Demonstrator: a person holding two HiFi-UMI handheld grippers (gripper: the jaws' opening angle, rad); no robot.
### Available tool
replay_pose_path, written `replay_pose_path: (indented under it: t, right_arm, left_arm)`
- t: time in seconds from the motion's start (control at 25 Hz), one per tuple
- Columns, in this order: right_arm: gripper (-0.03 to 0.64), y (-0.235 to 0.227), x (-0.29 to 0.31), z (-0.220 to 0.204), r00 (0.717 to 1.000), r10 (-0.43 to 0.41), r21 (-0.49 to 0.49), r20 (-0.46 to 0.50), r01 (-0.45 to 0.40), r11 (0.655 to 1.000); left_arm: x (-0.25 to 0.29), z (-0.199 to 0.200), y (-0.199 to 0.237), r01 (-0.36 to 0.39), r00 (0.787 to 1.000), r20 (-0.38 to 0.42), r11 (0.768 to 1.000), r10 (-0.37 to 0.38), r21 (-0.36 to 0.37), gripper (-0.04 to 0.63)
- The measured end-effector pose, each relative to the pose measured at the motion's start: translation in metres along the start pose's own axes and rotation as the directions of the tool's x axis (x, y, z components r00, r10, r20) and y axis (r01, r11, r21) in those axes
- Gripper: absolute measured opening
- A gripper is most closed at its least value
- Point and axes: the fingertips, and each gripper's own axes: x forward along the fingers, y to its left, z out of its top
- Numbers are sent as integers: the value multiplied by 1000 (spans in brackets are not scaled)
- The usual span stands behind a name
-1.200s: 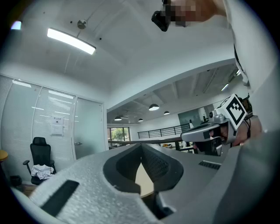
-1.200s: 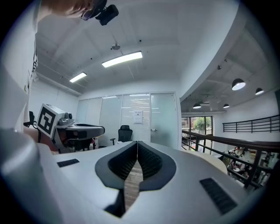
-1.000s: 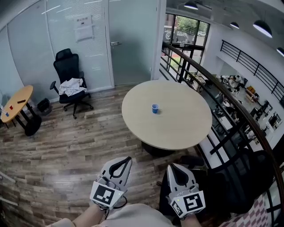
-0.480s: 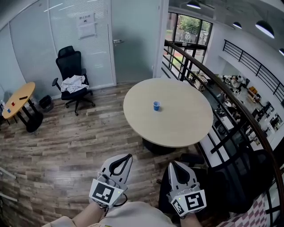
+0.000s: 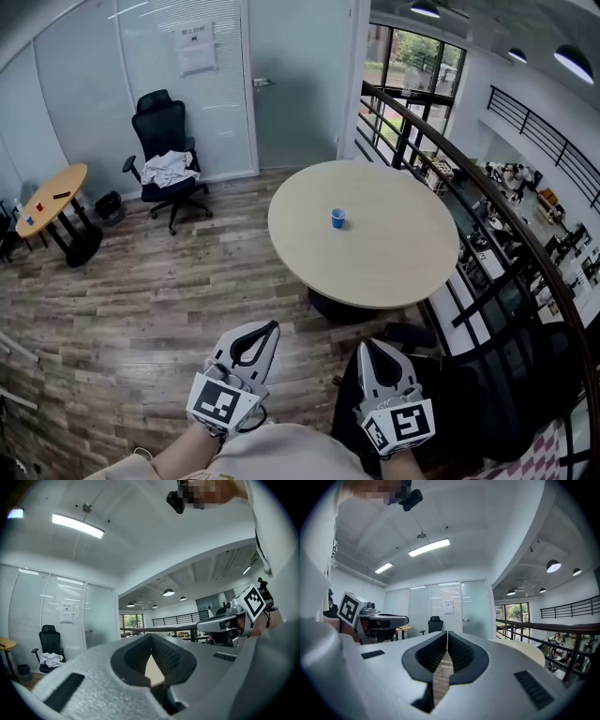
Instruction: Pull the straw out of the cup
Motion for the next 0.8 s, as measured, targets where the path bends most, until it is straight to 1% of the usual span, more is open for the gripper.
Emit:
replay_pose_path:
  t: [0.2, 0.32, 0.36, 0.48, 0.56, 0.8]
  right_arm:
    - [23, -19, -3, -5, 1000, 9, 9, 0, -9, 1000]
    - [23, -30, -11, -10, 1000, 22, 18, 9, -22, 1000]
    - [23, -34, -13, -12, 1000, 25, 21, 11, -25, 999]
    - [23, -42, -9, -15, 1000, 28, 24, 0, -28, 999]
    - [23, -43, -6, -16, 999, 30, 22, -11, -30, 999]
    - [23, -53, 2, -17, 1000, 22, 6, -11, -22, 1000]
  left_arm:
    - [11, -6, -8, -16, 1000, -11, 1000, 16, 1, 14]
    - [17, -11, -17, -31, 999, -11, 999, 32, 24, 14]
    - [20, -13, -21, -29, 999, -12, 999, 30, 19, 14]
    - [26, -18, -22, -27, 999, -32, 999, 26, -28, 14]
    - [29, -21, -21, -27, 999, -42, 999, 25, -40, 14]
    - [42, -23, -27, -6, 999, -36, 1000, 5, -16, 14]
